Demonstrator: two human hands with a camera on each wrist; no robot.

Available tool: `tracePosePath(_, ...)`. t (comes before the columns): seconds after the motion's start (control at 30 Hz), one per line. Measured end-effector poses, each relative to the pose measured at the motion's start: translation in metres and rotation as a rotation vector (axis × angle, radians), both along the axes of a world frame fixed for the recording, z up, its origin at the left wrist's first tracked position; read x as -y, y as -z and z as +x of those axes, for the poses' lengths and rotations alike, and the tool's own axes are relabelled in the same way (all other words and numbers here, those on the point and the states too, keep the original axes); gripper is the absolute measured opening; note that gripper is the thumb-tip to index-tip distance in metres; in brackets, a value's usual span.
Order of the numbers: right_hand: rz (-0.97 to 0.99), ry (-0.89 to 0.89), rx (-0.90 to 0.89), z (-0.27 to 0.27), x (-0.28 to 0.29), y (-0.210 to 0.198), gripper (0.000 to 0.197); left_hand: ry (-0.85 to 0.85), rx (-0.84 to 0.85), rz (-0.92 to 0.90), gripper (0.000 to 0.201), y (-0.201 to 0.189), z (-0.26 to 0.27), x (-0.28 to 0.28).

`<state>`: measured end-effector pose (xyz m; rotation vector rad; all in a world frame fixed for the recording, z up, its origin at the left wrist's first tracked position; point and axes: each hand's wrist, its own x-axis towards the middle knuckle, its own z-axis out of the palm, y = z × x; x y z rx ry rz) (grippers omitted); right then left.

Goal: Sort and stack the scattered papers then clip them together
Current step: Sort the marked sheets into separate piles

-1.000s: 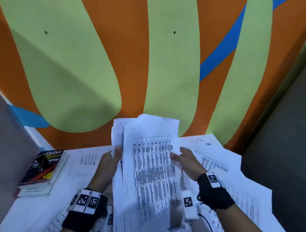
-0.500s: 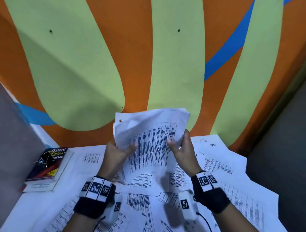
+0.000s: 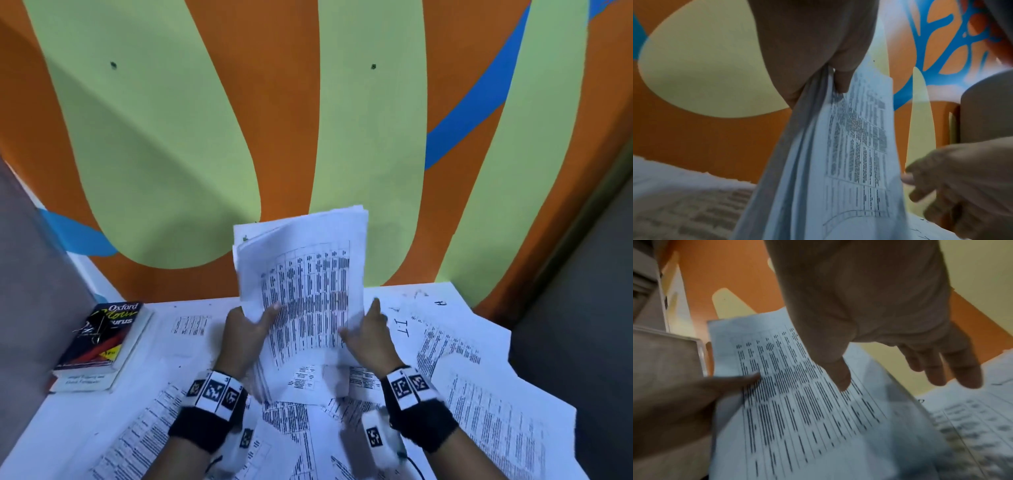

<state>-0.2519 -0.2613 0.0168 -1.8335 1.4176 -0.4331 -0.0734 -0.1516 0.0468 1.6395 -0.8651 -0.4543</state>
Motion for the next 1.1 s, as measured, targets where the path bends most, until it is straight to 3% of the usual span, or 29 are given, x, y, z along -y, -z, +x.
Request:
tracePosePath(0.03,0.033,0.003,-0.121,-0.001,-0.004,0.008,0.093,-0.033,0.021,-0.009,0.038,-0.001,0.001,-0.001)
tracePosePath(0.1,-0.070,-0.074,-0.239,0.004,-0.024,0.013,0.076,-0.102,0.052,-0.025,0.052,-0.015,0.007,-0.006)
tracePosePath(0.17,-0.169,-0.265,-0.244,0.022,-0.051,0.015,0.061,-0.172,0.094,-0.071,0.057,-0.030,0.023,-0.011)
tracePosePath(0.3,-0.146,-0.596,-0.233,0.080,-0.107,0.025,0.060,-0.332,0.186,-0.159,0.055,-0.060,0.053,-0.027)
tracePosePath(0.43,-0.233,-0.590,-0.389,0.130,-0.158,0.060,0.088,-0.485,0.336,-0.205,0.049,-0.079,0.074,-0.054)
tracePosePath(0.5,-0.138,-0.570,-0.451,0.151,-0.167,0.089,0.079,-0.539,0.382,-0.213,0.054,-0.079,0.086,-0.068)
tracePosePath(0.57,-0.128,-0.532,-0.389,0.162,-0.162,0.114,0.078,-0.556,0.378,-0.210,0.040,-0.077,0.093,-0.081)
tracePosePath(0.63,-0.094,-0.617,-0.348,0.155,-0.160,0.098,0.086,-0.574,0.357,-0.192,0.028,-0.078,0.094,-0.091)
tracePosePath(0.67,-0.088,-0.622,-0.401,0.151,-0.161,0.084,0.079,-0.587,0.354,-0.188,0.026,-0.078,0.095,-0.096)
tracePosePath(0.77,-0.194,-0.664,-0.319,0.145,-0.134,0.048,0.016,-0.608,0.338,-0.207,0.022,-0.080,0.100,-0.104)
tracePosePath(0.8,-0.209,-0.646,-0.288,0.143,-0.120,0.040,0.004,-0.615,0.336,-0.218,0.021,-0.081,0.102,-0.106)
tracePosePath(0.9,-0.235,-0.530,-0.279,0.141,-0.063,0.018,0.020,-0.628,0.336,-0.248,0.020,-0.087,0.110,-0.109)
tracePosePath(1.03,-0.239,-0.513,-0.394,0.143,0.017,0.007,0.009,-0.669,0.312,-0.276,0.025,-0.089,0.128,-0.111)
tracePosePath(1.1,-0.254,-0.540,-0.482,0.146,0.043,0.014,0.018,-0.676,0.299,-0.284,0.021,-0.090,0.136,-0.113)
